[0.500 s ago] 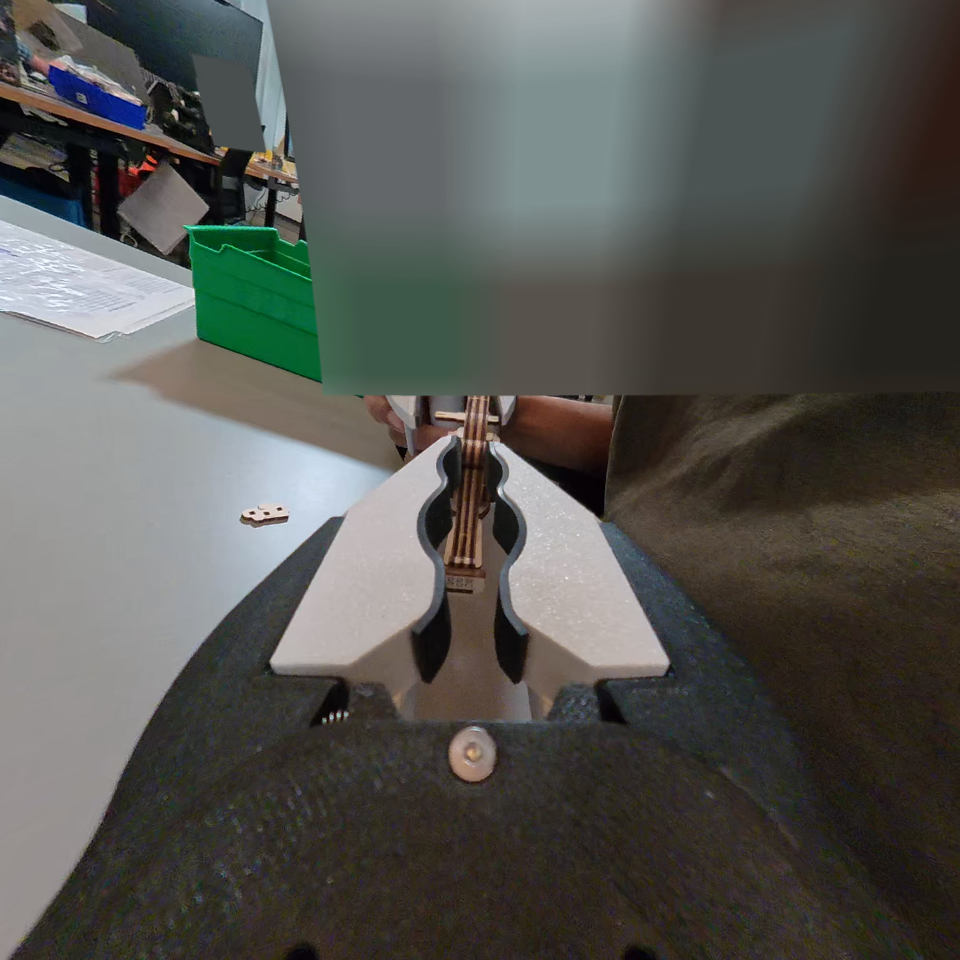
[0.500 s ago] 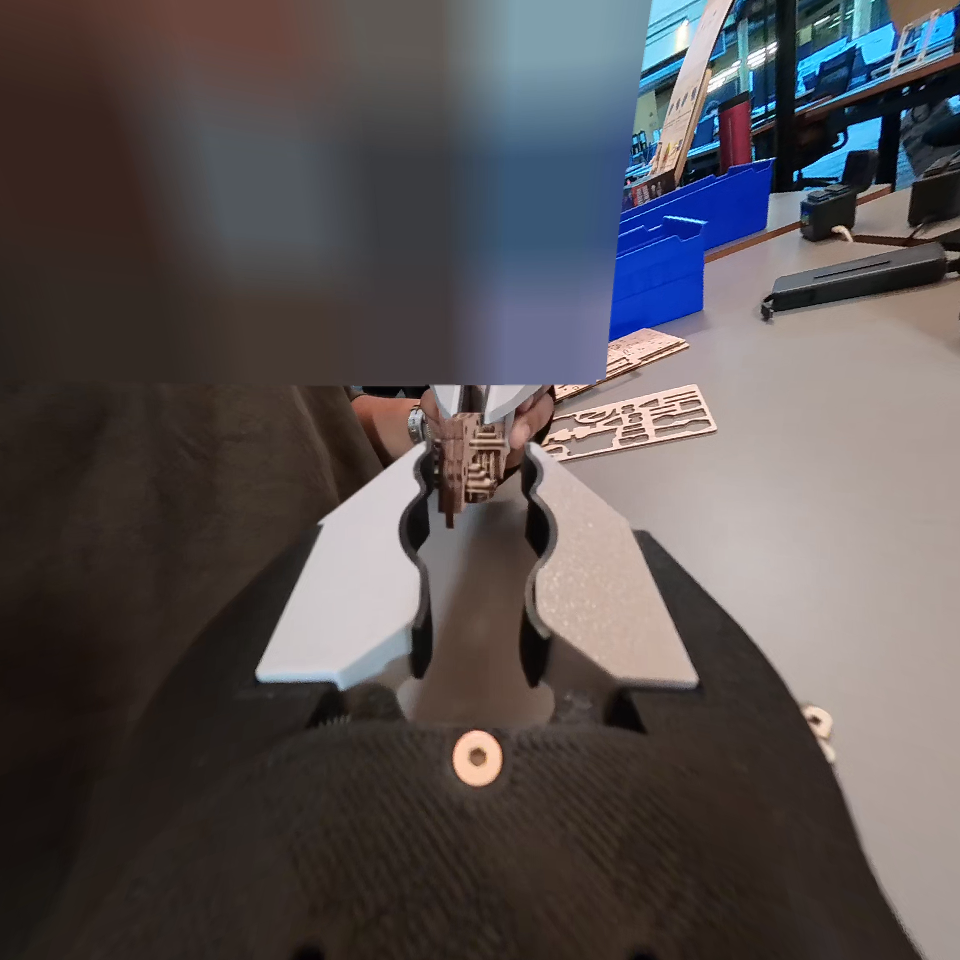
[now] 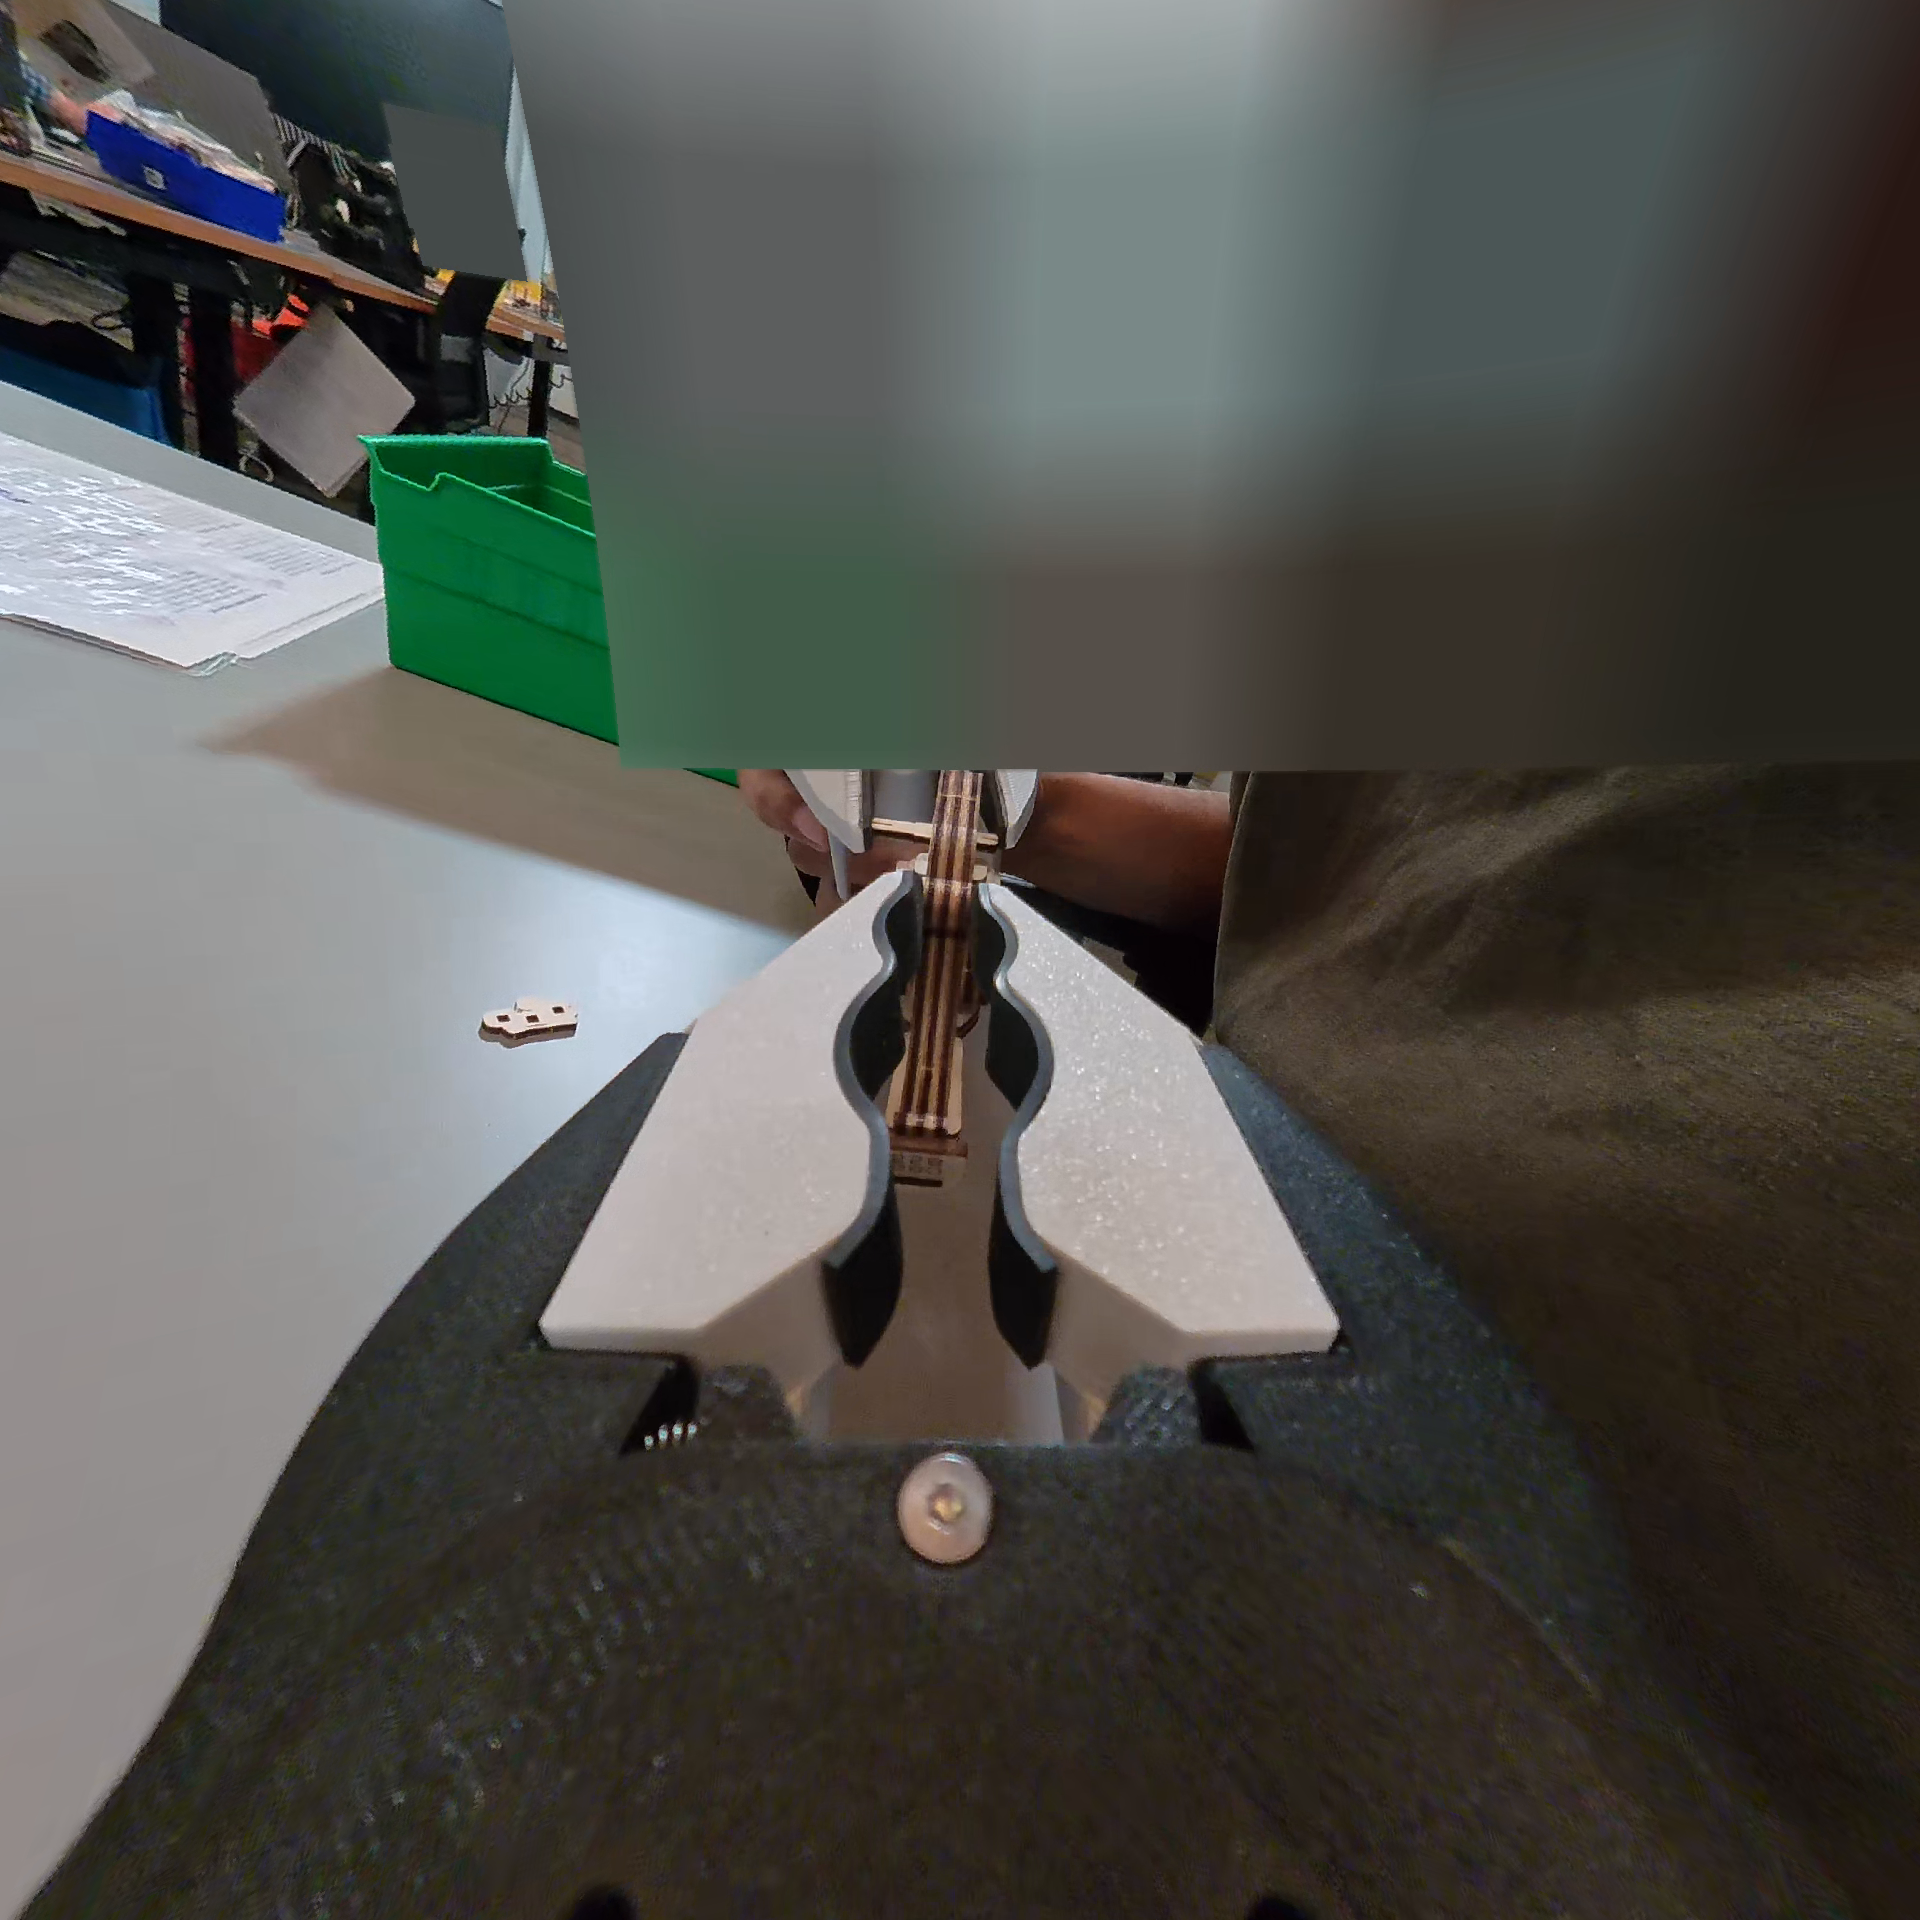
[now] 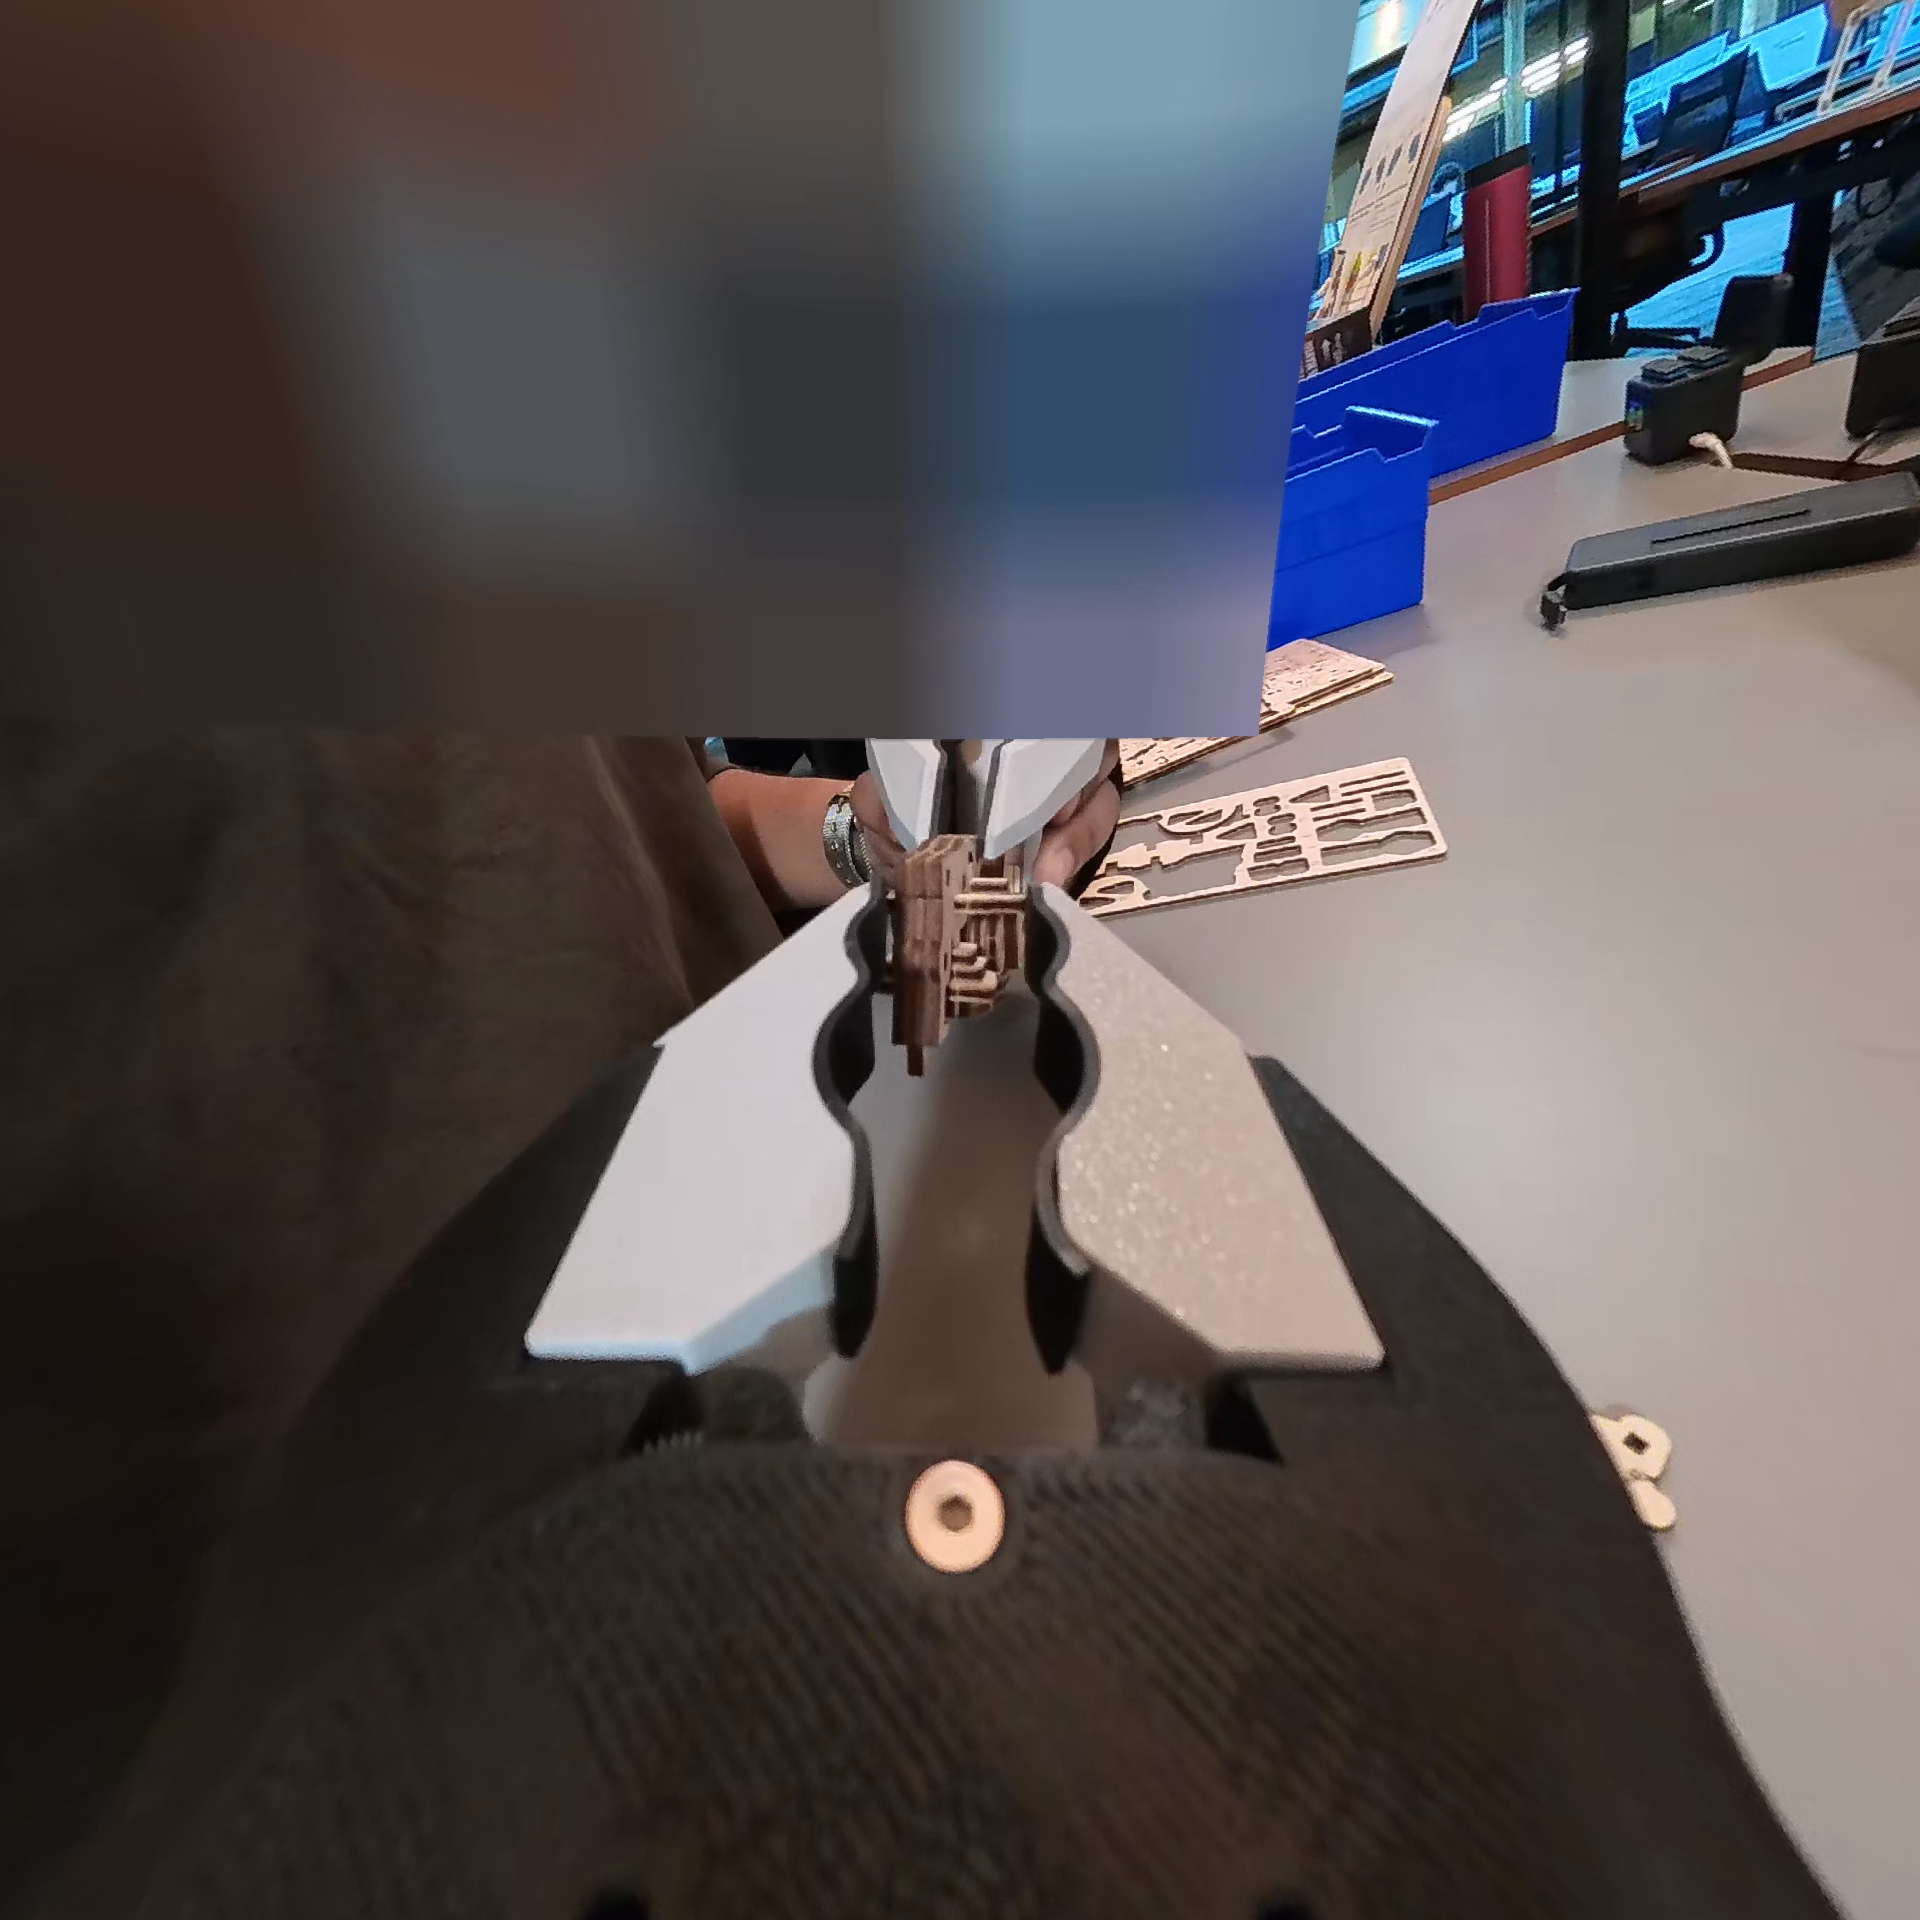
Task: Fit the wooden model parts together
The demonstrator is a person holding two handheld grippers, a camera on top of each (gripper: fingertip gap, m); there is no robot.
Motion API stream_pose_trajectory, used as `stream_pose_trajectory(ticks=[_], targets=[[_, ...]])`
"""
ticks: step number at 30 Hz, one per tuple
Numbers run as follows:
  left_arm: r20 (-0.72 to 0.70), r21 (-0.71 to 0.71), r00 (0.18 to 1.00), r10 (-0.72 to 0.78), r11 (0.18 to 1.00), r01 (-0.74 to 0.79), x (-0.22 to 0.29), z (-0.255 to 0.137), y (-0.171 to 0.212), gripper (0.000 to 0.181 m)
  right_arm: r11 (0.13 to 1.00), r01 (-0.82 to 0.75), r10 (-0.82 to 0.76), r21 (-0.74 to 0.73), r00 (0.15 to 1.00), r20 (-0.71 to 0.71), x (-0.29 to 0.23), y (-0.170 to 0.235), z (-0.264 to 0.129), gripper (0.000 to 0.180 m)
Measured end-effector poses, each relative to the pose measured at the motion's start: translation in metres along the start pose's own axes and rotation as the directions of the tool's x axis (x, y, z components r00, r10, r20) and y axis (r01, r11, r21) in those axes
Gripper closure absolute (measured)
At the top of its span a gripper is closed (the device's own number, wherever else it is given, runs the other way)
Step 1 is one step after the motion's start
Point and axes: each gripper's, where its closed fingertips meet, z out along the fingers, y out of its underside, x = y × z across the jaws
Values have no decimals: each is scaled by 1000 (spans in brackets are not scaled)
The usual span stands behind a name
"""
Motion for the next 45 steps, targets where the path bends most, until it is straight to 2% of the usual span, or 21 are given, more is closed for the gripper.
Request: stream_pose_trajectory(ticks=[19,23,31,38,45], targets=[[12,-2,1000,-8,1000,8,-3,0,0,176,1000,5,-5,3,1000,-15,2,1,0,154],[23,-17,1000,3,1000,-3,-3,1,3,176,1000,-17,17,0,1000,24,-2,2,-1,146],[26,-27,1000,-2,1000,3,-4,1,5,176,999,-47,47,-4,998,48,-3,2,-2,142],[12,-37,1000,-1,999,1,-1,4,7,176,995,-96,96,-5,993,65,-1,1,-5,156],[11,-29,1000,-9,1000,9,-1,4,6,175,998,-60,60,-9,997,46,-1,-1,-5,156]])
